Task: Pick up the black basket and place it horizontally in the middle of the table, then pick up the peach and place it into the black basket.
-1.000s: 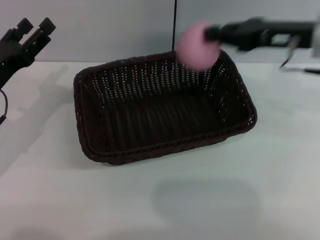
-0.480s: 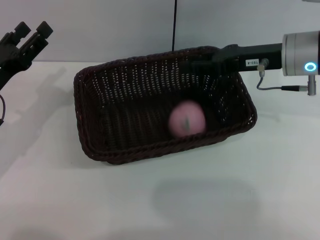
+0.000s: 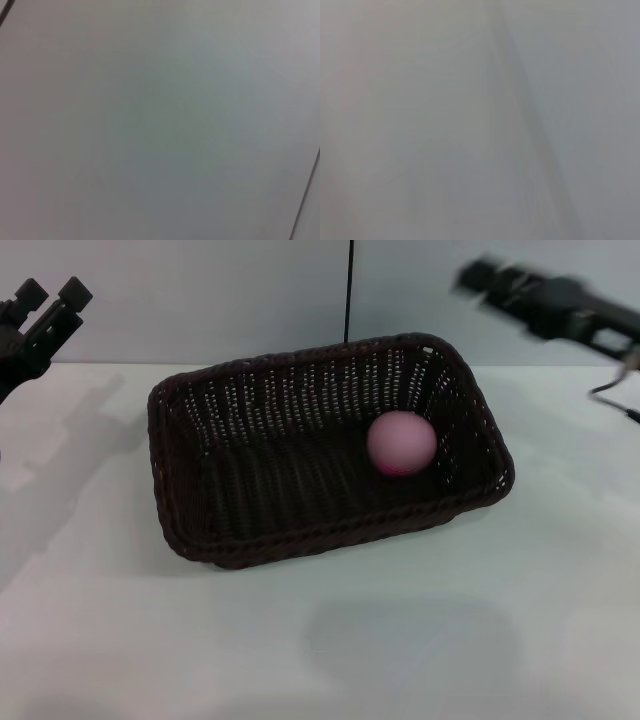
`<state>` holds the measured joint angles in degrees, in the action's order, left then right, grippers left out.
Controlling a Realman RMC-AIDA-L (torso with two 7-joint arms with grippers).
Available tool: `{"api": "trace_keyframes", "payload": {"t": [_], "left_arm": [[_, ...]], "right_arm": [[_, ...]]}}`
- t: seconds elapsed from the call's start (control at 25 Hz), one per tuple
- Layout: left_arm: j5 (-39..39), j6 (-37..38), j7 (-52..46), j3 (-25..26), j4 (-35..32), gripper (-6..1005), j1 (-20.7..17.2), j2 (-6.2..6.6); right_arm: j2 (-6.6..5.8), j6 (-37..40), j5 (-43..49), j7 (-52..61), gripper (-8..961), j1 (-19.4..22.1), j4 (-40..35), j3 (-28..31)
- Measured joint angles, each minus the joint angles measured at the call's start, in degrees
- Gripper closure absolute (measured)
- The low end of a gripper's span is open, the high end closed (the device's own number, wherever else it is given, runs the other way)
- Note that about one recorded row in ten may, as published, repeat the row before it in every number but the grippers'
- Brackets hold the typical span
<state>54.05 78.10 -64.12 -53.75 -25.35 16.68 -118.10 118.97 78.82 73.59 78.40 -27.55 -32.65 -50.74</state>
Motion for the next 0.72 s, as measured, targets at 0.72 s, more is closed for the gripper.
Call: {"api": "trace_keyframes", "payload": {"t": [0.72], "left_arm": [[-0.1, 3.2, 3.0, 6.6, 2.9, 215, -1.2, -0.32]], "right_arm": [[0.09, 9.7, -36.2, -33.9, 562, 10.0, 23.6, 11.9]]}}
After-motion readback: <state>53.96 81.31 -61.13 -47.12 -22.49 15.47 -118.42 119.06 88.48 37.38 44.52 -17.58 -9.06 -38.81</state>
